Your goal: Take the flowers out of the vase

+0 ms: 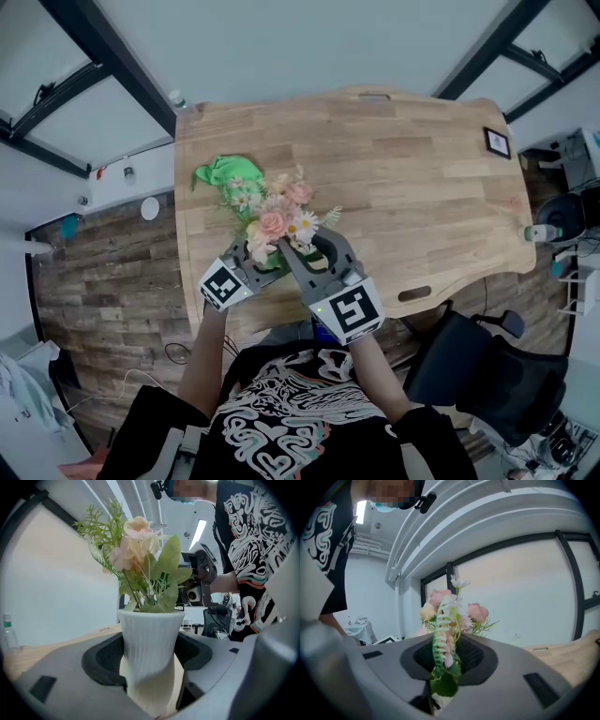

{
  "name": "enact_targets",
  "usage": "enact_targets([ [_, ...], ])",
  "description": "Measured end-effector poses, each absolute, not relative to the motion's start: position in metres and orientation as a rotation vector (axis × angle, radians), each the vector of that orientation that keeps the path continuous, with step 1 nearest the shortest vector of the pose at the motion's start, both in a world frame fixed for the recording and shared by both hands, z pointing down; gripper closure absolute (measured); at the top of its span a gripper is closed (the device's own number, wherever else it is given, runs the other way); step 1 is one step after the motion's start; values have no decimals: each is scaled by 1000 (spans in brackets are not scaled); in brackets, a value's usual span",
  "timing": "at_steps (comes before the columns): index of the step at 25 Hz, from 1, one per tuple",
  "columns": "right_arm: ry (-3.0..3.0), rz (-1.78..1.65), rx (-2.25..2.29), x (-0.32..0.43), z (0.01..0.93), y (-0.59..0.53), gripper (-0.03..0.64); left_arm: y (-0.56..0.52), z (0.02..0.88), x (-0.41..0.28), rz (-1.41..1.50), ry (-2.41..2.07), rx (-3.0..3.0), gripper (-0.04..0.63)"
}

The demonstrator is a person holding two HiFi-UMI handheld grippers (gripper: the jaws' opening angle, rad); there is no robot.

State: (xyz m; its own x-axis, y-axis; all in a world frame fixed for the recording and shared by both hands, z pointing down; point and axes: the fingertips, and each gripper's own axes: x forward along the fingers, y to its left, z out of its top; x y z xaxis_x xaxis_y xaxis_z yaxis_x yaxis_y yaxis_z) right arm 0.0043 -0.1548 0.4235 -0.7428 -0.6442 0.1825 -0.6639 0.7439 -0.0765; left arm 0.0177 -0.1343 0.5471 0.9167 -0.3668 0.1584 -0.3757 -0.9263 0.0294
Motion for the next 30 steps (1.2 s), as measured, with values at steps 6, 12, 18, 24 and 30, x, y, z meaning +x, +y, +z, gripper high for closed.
enact_targets([
  [6,-2811,201,1064,5,417,-153,523,-137,550,17,217,-588,3021,264],
  [12,-2837,185,1071,3,403,-151,523,-137,548,14,212,-599,3015,264],
  [18,-2861,165,1079,5,390,-150,523,-134,548,16,226,-591,3019,264],
  [24,-2887,148,1089,8,374,-150,523,-132,547,15,214,-605,3002,264],
  [30,-2903,117,1129,16,355,-152,523,-132,550,14,237,-612,3020,264],
])
